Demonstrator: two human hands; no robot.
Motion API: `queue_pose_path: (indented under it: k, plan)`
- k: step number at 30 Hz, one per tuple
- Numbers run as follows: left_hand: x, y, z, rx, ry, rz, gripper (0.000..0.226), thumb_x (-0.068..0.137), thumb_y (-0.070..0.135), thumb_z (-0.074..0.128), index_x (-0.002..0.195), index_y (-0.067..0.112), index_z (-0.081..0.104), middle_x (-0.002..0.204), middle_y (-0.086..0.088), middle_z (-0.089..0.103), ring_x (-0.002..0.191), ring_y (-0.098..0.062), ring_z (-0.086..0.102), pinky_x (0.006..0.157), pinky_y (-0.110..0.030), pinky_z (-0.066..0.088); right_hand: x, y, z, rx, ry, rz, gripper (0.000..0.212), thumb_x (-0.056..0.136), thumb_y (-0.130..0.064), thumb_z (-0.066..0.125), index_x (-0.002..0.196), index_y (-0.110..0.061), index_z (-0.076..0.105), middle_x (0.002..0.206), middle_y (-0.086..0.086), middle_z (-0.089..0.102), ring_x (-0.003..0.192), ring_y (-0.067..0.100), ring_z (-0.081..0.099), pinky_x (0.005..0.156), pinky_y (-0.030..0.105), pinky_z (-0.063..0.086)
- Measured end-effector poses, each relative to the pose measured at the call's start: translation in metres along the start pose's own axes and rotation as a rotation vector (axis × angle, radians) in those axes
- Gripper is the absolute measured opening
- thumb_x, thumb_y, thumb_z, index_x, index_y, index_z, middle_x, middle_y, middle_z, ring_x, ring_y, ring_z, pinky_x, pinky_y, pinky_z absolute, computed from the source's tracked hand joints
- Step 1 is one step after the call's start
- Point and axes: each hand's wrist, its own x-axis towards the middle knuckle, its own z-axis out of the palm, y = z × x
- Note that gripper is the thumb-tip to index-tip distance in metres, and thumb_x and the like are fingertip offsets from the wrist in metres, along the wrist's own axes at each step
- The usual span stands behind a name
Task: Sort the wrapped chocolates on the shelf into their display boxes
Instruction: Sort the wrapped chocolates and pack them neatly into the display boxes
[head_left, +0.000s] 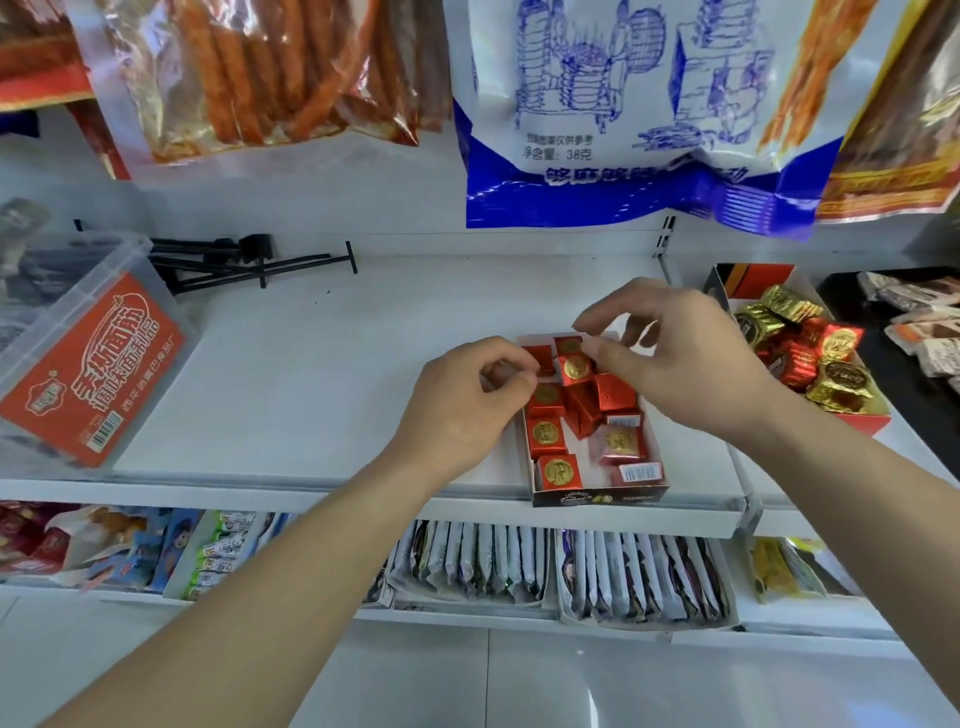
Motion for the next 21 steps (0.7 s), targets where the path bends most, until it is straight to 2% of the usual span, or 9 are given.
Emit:
queue_pose_path:
  k: [2, 5, 9, 12, 15, 17, 19, 21]
  plan:
    - [0.002, 0.002, 0.002, 0.035, 0.006, -0.033, 0.006, 0.090, 0.034, 0.067, 0.092, 0.033, 0.072, 0.075, 0.014, 0.063, 0.069, 0.009, 0.055, 0.059, -0.009, 0.041, -0.002, 0.004, 0.003, -0.065, -0.076, -0.012, 0.025, 0.086, -0.035, 0.071, 0.111, -0.030, 0.070, 0.102, -0.015, 0.058, 0.085, -0.003, 0.054, 0.068, 0.009, 0.036]
    - [0.006, 0.006, 0.005, 0.128, -0.040, -0.047, 0.012, 0.087, 0.044, 0.067, 0.090, 0.033, 0.073, 0.070, 0.017, 0.058, 0.066, 0.005, 0.054, 0.061, -0.017, 0.038, -0.004, 0.008, 0.008, -0.098, -0.201, -0.016, 0.038, 0.080, -0.045, 0.074, 0.115, -0.033, 0.068, 0.105, -0.014, 0.053, 0.087, -0.006, 0.049, 0.073, 0.007, 0.033]
    - [0.009, 0.008, 0.001, 0.233, -0.114, -0.036, 0.008, 0.090, 0.042, 0.064, 0.091, 0.036, 0.070, 0.074, 0.017, 0.055, 0.070, 0.000, 0.051, 0.061, -0.021, 0.035, -0.004, 0.010, 0.002, -0.061, -0.227, 0.028, 0.041, 0.083, -0.035, 0.074, 0.122, -0.030, 0.065, 0.101, -0.015, 0.051, 0.088, -0.007, 0.050, 0.070, 0.001, 0.036]
    - [0.011, 0.008, -0.002, 0.244, -0.157, -0.066, 0.007, 0.090, 0.040, 0.064, 0.091, 0.036, 0.068, 0.081, 0.013, 0.059, 0.076, -0.004, 0.054, 0.063, -0.023, 0.039, -0.007, 0.011, 0.002, -0.042, -0.199, 0.037, 0.035, 0.086, -0.037, 0.071, 0.120, -0.029, 0.065, 0.099, -0.017, 0.051, 0.087, -0.008, 0.052, 0.068, -0.004, 0.034]
    - [0.011, 0.012, 0.000, 0.289, -0.164, -0.074, 0.007, 0.091, 0.038, 0.062, 0.093, 0.033, 0.067, 0.086, 0.011, 0.060, 0.080, -0.006, 0.056, 0.066, -0.025, 0.043, -0.009, 0.013, -0.003, -0.072, -0.173, 0.028, 0.028, 0.085, -0.041, 0.069, 0.110, -0.029, 0.067, 0.101, -0.015, 0.055, 0.091, -0.001, 0.055, 0.071, 0.005, 0.037]
    - [0.012, 0.016, 0.002, 0.355, -0.102, -0.021, 0.010, 0.092, 0.038, 0.060, 0.093, 0.032, 0.067, 0.086, 0.012, 0.055, 0.079, -0.006, 0.054, 0.064, -0.024, 0.039, -0.011, 0.017, -0.008, -0.145, -0.173, 0.010, 0.027, 0.085, -0.043, 0.066, 0.108, -0.029, 0.068, 0.101, -0.014, 0.056, 0.093, 0.004, 0.053, 0.078, 0.019, 0.043]
    - [0.013, 0.022, 0.006, 0.405, -0.011, 0.034, 0.013, 0.092, 0.044, 0.058, 0.093, 0.033, 0.065, 0.086, 0.013, 0.051, 0.079, -0.007, 0.052, 0.063, -0.023, 0.036, -0.014, 0.019, -0.012, -0.217, -0.179, 0.023, 0.026, 0.085, -0.048, 0.064, 0.106, -0.033, 0.068, 0.101, -0.013, 0.057, 0.092, 0.006, 0.053, 0.080, 0.030, 0.048]
    - [0.015, 0.030, 0.013, 0.453, 0.016, 0.010, 0.022, 0.090, 0.054, 0.057, 0.093, 0.034, 0.065, 0.087, 0.013, 0.050, 0.081, -0.008, 0.052, 0.064, -0.025, 0.037, -0.017, 0.021, -0.013, -0.219, -0.193, 0.058, 0.026, 0.084, -0.050, 0.066, 0.105, -0.034, 0.066, 0.098, -0.013, 0.057, 0.087, 0.006, 0.054, 0.073, 0.028, 0.048]
